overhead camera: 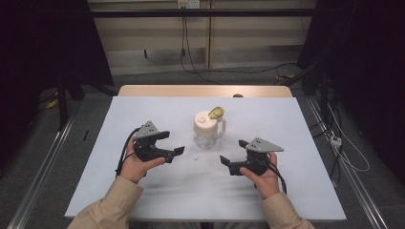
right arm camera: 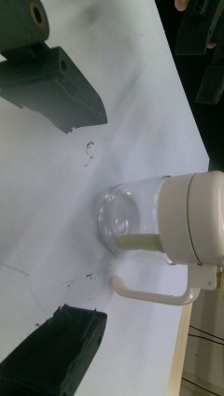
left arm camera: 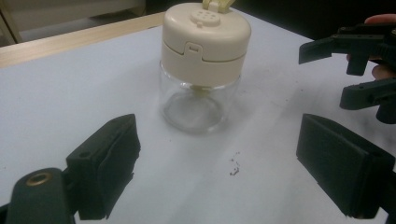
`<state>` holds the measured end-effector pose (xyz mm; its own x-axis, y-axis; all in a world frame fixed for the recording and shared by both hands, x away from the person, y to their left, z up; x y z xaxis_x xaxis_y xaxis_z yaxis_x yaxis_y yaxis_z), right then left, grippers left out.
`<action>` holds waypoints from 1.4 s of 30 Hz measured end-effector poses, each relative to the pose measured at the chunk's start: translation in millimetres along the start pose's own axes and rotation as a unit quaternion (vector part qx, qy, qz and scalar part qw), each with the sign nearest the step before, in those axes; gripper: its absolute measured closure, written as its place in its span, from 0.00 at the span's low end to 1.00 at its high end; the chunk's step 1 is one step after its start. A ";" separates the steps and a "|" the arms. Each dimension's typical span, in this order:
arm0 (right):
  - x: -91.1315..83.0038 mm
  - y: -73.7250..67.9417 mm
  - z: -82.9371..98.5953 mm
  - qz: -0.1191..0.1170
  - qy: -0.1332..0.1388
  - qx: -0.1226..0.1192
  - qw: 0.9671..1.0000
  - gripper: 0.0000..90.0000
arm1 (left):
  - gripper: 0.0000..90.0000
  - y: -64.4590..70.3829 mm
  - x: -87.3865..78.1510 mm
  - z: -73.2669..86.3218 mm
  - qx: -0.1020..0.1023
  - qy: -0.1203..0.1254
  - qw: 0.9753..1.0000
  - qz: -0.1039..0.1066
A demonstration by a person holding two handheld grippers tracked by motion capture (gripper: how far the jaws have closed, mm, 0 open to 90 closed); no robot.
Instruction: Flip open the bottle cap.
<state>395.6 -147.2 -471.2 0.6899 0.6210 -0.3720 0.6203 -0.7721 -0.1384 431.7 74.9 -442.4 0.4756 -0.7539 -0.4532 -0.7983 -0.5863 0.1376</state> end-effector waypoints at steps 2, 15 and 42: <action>-3.8 1.4 1.5 0.001 0.001 0.000 1.000 0.06 | 0.14 -1.8 -2.7 4.6 0.001 -0.003 1.000 -0.003; -23.4 3.5 8.3 0.002 0.003 -0.001 1.000 0.07 | 0.12 -8.6 -22.5 27.3 -0.012 -0.002 1.000 -0.010; -57.6 13.0 29.2 0.017 -0.013 -0.017 1.000 0.07 | 0.09 -17.4 -55.7 57.6 -0.021 -0.003 1.000 -0.020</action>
Point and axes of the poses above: each handheld gripper's, and its own axes: x roughly forward along the jaws, z roughly out of its underside, y roughly to its right, the point moved 9 cm from there along x, roughly forward along the jaws, and after that the axes turned 2 degrees about -z, right-handed, at the moved point
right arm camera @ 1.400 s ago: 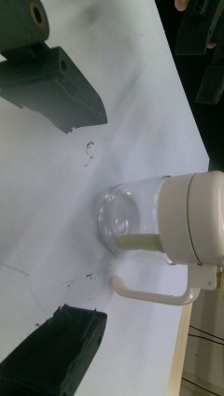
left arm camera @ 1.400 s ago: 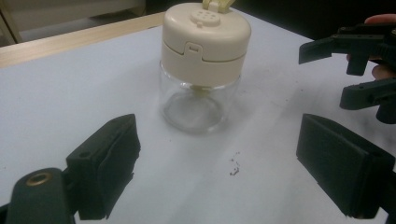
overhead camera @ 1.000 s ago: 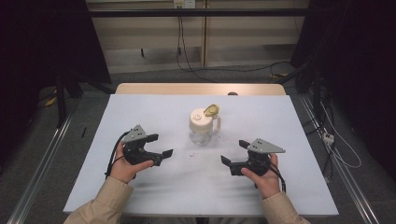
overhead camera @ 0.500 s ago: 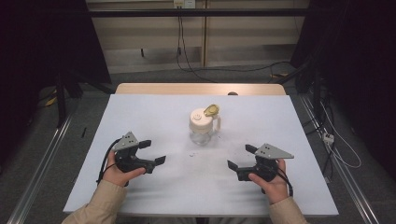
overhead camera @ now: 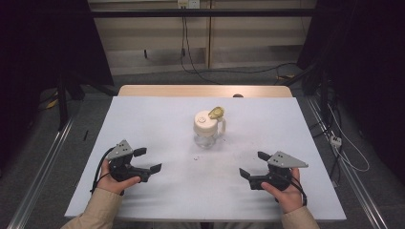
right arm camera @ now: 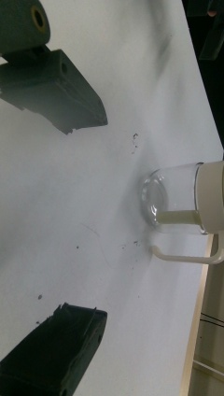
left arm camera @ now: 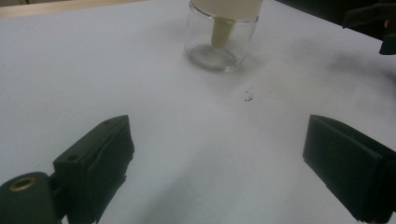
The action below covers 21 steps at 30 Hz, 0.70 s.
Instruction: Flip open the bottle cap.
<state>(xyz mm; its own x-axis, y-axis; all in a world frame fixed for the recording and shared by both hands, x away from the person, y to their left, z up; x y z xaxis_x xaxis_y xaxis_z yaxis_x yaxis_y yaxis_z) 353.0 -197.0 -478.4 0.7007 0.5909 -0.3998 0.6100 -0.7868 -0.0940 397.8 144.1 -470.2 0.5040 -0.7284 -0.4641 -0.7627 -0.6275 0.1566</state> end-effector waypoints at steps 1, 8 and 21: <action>-0.6 -0.3 0.5 -0.001 -0.001 -0.002 1.000 0.07 | 0.09 -0.8 -1.0 0.7 0.001 -0.001 1.000 -0.001; -6.7 2.6 3.0 0.003 0.001 -0.005 1.000 0.07 | 0.09 -4.5 -7.3 2.3 -0.004 0.006 1.000 -0.008; -18.8 10.7 10.6 0.011 0.001 0.003 1.000 0.07 | 0.07 -10.1 -14.9 10.0 -0.007 0.001 1.000 -0.014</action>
Point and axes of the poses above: each handheld gripper's, and its own axes: x roughly forward along the jaws, z roughly out of its underside, y roughly to its right, the point moved 9 cm from there along x, roughly forward along the jaws, and after that the axes turned 2 degrees about -z, right-handed, at the moved point
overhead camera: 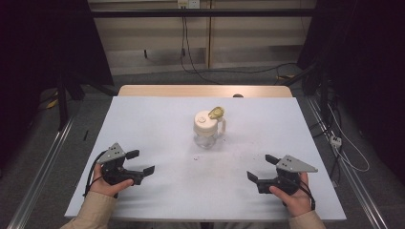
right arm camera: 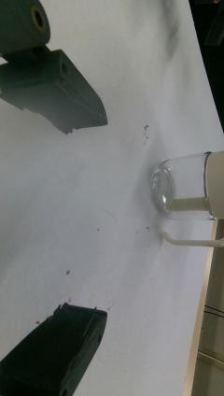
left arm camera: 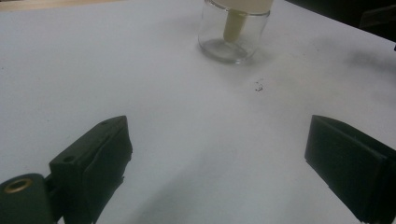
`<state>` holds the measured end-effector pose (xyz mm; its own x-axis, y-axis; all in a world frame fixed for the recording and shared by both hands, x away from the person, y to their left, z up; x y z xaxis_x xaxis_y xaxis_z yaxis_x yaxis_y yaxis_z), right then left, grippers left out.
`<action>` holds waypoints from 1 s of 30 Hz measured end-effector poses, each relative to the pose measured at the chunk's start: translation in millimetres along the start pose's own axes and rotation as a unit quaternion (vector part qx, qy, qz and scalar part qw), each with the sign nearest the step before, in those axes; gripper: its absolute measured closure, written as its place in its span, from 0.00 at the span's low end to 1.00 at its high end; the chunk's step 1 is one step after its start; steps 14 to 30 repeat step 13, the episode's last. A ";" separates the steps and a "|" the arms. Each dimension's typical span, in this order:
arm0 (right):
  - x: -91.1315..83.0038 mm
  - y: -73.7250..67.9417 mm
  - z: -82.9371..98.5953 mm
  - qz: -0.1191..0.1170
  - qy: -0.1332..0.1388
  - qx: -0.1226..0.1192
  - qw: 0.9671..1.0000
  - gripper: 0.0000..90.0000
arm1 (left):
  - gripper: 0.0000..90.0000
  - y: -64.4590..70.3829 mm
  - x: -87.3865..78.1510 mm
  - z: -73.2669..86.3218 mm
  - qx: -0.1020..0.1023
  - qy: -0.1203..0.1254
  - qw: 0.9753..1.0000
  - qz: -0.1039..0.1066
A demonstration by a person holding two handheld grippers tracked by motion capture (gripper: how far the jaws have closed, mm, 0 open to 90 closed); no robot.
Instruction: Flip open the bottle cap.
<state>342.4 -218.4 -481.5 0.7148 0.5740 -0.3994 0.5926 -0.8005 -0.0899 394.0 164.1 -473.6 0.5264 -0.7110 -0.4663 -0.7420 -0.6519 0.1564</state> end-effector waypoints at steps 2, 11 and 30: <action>-1.1 1.0 0.6 0.002 -0.001 0.000 1.000 0.07 | 0.07 0.3 -0.5 -0.3 0.001 0.003 1.000 0.001; -1.2 1.3 1.4 0.002 -0.001 0.000 1.000 0.07 | 0.07 -3.5 -1.3 2.5 -0.004 -0.001 1.000 -0.003; -1.3 1.8 1.5 0.004 -0.002 0.001 1.000 0.07 | 0.07 -5.5 -1.6 2.9 -0.006 0.000 1.000 -0.007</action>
Point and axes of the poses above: each handheld gripper's, and its own axes: x roughly forward along the jaws, z roughly out of its underside, y roughly to its right, the point moved 9 cm from there along x, roughly forward along the jaws, and after that the axes turned 2 degrees about -z, right-handed, at the moved point
